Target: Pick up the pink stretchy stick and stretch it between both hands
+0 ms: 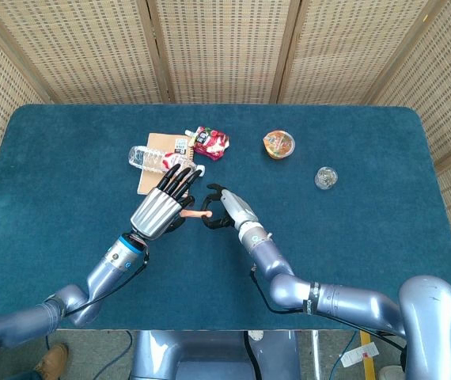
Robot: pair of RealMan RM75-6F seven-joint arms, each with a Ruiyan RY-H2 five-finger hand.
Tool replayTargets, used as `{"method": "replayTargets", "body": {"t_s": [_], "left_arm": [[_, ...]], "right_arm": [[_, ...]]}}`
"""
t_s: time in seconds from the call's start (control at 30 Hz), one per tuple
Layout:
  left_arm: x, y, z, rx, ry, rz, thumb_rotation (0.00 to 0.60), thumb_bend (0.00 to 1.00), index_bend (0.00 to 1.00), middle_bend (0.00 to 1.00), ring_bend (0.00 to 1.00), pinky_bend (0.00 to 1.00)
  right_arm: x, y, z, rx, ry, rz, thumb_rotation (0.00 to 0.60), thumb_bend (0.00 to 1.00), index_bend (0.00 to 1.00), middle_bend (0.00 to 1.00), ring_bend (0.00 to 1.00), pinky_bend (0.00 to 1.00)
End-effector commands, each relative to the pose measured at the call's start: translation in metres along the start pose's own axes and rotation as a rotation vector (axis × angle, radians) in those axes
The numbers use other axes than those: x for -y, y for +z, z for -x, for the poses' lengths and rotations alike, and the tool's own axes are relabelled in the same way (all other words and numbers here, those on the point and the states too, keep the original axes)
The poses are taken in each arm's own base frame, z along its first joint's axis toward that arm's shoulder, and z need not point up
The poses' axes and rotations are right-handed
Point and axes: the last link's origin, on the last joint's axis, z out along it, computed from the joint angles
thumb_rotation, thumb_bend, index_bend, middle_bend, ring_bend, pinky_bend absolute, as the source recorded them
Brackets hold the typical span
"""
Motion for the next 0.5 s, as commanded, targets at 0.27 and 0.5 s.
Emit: {"method": "replayTargets", "body": {"t_s": [0.27, 0.5], "left_arm": [[-0.005, 0.003, 0.001, 0.005, -0.003, 0.008, 0.6, 0.29, 0.5, 0.0, 0.0, 0.0], [-0.012, 0.009, 0.001, -0.002, 0.0, 0.019, 0.6, 0.32, 0.53, 0.0, 0.0, 0.0]], "right_arm": [[-0.001, -0.002, -0.003, 0.001, 0.003, -0.002, 0.6, 0.61, 0.64, 0.17, 0.0, 0.0], [-0.001, -0.003, -0.004, 0.002, 0.005, -0.005, 0.6, 0.61, 0.64, 0.17, 0.0, 0.0]]}}
